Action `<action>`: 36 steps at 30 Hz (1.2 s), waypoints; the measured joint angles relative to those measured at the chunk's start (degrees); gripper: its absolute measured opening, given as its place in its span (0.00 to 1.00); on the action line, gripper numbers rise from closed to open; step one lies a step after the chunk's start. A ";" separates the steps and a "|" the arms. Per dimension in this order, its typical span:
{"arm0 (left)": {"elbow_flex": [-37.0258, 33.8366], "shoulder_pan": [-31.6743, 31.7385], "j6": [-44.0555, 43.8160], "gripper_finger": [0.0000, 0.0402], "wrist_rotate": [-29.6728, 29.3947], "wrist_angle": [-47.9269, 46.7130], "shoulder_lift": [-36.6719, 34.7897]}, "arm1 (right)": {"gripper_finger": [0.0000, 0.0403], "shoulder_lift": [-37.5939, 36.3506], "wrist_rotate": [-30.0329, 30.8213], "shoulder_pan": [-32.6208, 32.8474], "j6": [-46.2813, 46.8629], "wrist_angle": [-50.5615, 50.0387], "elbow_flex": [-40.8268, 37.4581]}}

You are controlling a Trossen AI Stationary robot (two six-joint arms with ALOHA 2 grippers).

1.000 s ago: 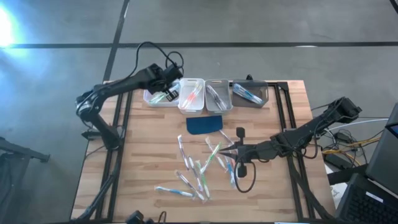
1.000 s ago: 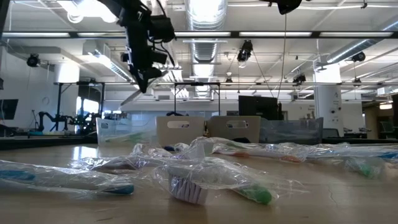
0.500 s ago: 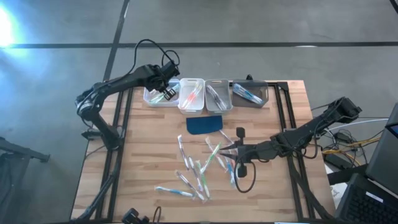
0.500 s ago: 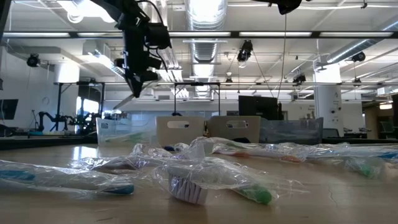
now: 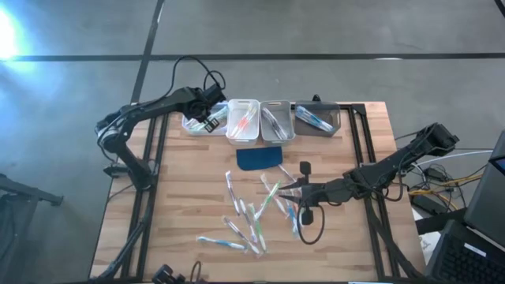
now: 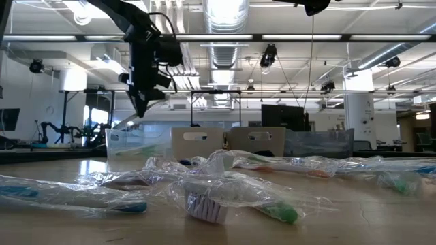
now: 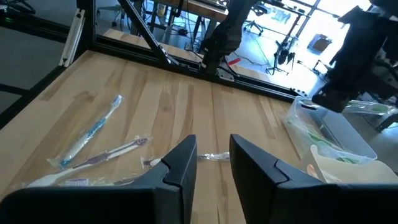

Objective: Pick & Place Toothbrushes
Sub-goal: Put the green toothbrush into the transparent bin

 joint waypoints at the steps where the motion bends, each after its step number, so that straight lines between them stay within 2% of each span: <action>1: -0.52 0.26 0.10 0.06 -0.01 0.61 0.00 | 0.23 0.00 0.00 0.00 -0.01 0.00 0.00; 12: -2.49 2.27 1.06 0.06 0.91 6.28 0.63 | 0.13 0.00 0.00 -0.02 -0.20 0.00 0.00; 22: -1.78 2.43 2.56 0.06 1.57 5.97 9.13 | 0.07 0.00 0.01 -0.02 -0.15 -0.68 0.00; 30: 0.08 2.45 2.52 0.06 1.37 6.01 14.65 | 0.09 0.02 0.00 -0.04 -0.04 -1.22 0.00; 36: 0.24 2.45 2.48 0.08 1.36 6.22 16.04 | 0.12 0.00 0.01 -0.11 -0.02 -1.22 0.00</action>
